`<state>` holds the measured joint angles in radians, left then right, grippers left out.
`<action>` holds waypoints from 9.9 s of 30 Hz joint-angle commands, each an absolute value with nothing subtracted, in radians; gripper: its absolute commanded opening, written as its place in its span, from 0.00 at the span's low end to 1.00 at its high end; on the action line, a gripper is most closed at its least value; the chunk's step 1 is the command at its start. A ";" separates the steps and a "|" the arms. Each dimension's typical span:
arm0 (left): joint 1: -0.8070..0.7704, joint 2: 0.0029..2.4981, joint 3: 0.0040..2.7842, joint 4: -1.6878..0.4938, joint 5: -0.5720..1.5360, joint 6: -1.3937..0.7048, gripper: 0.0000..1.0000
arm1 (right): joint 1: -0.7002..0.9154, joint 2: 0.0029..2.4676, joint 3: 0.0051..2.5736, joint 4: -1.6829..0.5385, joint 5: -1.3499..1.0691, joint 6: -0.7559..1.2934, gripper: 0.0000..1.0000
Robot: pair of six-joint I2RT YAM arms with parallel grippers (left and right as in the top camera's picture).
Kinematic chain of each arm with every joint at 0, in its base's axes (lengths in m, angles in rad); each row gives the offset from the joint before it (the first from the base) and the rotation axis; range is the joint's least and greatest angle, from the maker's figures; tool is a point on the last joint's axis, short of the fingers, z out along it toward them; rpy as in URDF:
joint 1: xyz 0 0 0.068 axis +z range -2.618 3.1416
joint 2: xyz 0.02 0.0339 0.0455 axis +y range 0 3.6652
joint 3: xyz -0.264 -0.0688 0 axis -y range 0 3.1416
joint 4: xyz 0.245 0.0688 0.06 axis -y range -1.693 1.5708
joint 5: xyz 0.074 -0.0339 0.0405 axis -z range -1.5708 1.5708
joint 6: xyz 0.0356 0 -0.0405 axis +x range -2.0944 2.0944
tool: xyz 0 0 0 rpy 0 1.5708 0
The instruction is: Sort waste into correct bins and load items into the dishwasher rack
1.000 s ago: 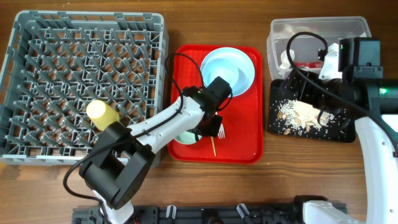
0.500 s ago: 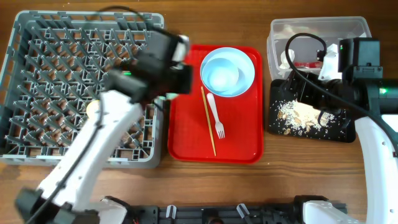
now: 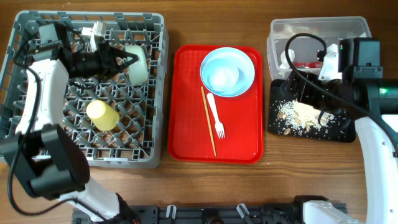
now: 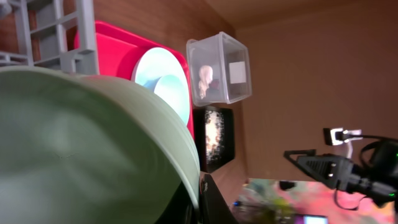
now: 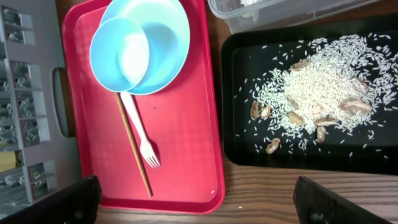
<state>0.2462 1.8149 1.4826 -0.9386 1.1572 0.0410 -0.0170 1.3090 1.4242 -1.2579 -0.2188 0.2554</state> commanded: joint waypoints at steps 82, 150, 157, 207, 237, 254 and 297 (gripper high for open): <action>0.188 1.906 1.493 -0.360 1.315 -0.219 0.04 | -0.020 1.320 1.431 -1.344 0.089 0.342 1.00; -0.685 2.037 1.377 -1.015 -0.057 -0.884 0.99 | -0.020 1.320 1.431 -1.363 0.057 0.341 1.00; -0.680 2.037 1.282 -0.927 -0.046 -0.884 0.89 | -0.020 1.320 1.431 -1.363 0.051 0.344 1.00; -0.231 1.702 1.408 -0.923 0.214 -0.019 0.84 | -0.020 1.320 1.431 -1.362 0.052 0.340 1.00; -0.847 2.087 1.406 -0.898 -0.062 -0.906 0.52 | -0.020 1.320 1.431 -1.359 0.052 0.340 1.00; -0.845 2.087 1.407 -0.959 -0.061 -0.906 0.17 | -0.020 1.320 1.431 -1.359 0.052 0.332 1.00; -0.722 1.820 1.034 -0.751 0.034 -0.477 0.66 | -0.020 1.320 1.431 -1.375 0.051 0.342 1.00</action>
